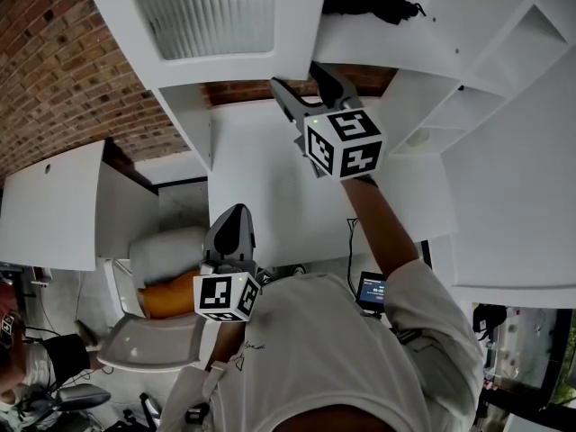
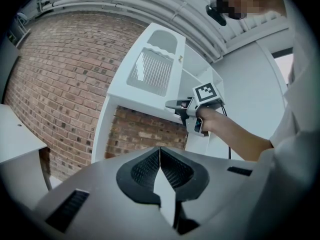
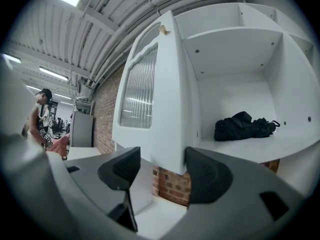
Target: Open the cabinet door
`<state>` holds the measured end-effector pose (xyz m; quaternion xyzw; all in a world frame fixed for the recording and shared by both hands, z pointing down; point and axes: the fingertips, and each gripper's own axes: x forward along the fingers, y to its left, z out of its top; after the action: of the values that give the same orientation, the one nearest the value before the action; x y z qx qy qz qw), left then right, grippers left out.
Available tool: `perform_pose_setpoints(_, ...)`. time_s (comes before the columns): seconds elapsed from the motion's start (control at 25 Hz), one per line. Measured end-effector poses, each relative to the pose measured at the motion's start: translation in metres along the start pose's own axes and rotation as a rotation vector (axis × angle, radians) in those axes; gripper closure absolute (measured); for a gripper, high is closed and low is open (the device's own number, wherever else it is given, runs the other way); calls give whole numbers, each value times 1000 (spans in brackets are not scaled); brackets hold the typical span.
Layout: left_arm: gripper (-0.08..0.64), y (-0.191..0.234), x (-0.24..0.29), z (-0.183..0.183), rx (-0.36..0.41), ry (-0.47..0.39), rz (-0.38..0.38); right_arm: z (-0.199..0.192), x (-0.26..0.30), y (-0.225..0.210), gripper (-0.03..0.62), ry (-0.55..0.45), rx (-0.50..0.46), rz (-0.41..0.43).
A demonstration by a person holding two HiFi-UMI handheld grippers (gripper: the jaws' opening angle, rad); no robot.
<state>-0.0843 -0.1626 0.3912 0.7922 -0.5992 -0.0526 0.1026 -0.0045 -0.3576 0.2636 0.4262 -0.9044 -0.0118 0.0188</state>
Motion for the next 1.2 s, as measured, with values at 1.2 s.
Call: perform_pose_setpoints(1.2, 543, -15, 1, -8, -14, 25, -41, 0, -47, 17, 484, 0, -24, 108)
